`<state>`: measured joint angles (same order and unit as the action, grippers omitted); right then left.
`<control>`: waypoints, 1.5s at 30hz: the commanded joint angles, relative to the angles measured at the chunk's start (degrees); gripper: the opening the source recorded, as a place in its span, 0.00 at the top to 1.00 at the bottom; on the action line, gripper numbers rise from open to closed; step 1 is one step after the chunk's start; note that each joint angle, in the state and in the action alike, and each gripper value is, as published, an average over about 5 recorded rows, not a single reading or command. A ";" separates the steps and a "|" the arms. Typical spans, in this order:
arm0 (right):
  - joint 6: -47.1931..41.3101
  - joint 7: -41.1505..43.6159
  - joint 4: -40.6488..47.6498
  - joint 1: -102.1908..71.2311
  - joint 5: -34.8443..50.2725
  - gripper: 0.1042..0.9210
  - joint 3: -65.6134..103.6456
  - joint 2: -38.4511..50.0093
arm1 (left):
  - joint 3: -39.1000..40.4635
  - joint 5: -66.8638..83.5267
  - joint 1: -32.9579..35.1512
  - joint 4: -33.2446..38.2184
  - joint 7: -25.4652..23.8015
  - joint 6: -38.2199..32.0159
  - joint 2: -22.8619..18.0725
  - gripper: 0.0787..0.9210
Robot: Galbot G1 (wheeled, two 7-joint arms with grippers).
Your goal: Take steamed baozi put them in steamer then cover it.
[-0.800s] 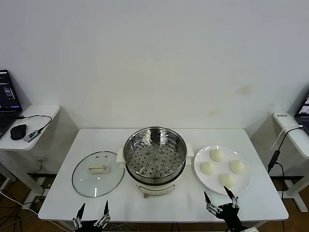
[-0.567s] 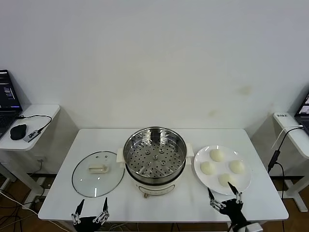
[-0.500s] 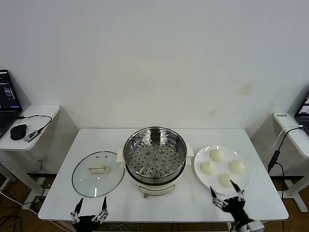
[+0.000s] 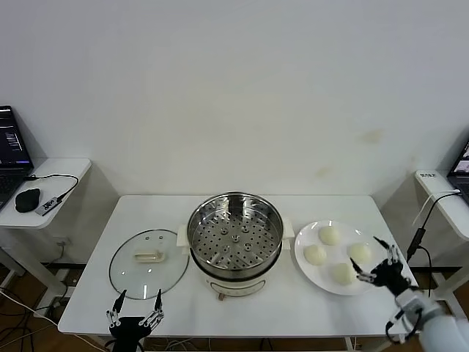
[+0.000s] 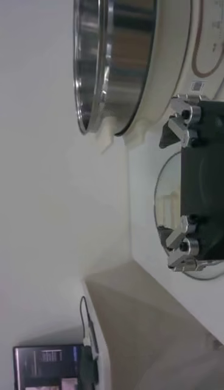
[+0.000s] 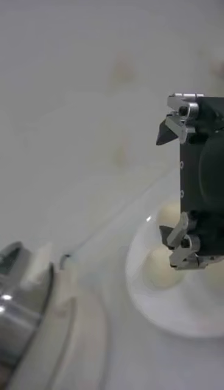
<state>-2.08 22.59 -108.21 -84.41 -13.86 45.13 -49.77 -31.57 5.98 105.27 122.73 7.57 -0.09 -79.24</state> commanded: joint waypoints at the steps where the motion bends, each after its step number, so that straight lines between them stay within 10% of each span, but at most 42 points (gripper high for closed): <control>1: -1.03 15.82 7.21 13.57 -8.69 0.12 -5.57 19.25 | -0.31 -1.08 -0.63 0.35 -0.19 0.52 0.18 0.12; 20: 3.90 36.75 34.44 76.42 -0.69 0.12 -72.93 20.63 | -1.28 -1.24 -2.32 -0.12 0.05 1.07 -0.36 0.12; 45: 0.20 33.96 56.46 81.12 -3.13 0.12 -81.26 -0.55 | -3.53 -0.54 -4.04 -1.01 -0.21 1.55 0.64 0.12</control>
<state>-1.14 56.55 -59.25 -6.55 -16.46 -32.39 -44.91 -35.02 5.39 101.41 121.75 7.33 1.46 -78.62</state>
